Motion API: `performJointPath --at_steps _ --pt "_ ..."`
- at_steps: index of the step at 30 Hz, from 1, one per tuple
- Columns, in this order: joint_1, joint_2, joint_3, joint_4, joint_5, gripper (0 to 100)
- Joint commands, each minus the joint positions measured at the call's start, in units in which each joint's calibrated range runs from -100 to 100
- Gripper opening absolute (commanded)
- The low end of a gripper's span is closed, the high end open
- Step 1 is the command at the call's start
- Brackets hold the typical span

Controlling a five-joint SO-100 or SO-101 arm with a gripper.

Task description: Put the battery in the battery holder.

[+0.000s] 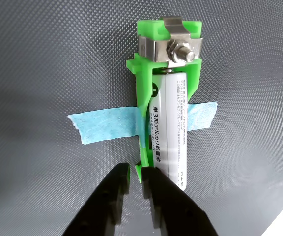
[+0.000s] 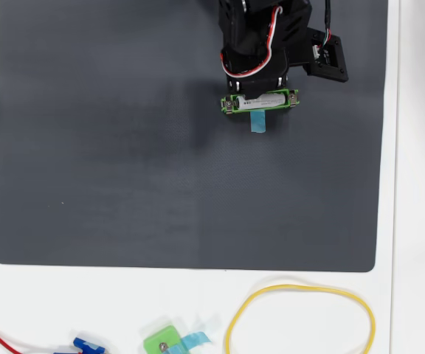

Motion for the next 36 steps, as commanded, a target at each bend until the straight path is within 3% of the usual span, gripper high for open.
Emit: performJointPath --at_steps 1,9,36 --pt "0.9 -0.7 -1.3 -0.4 0.3 0" --pt "0.9 -10.7 0.7 -0.2 0.3 0" --pt "0.5 -3.8 -0.8 -6.0 1.5 0"
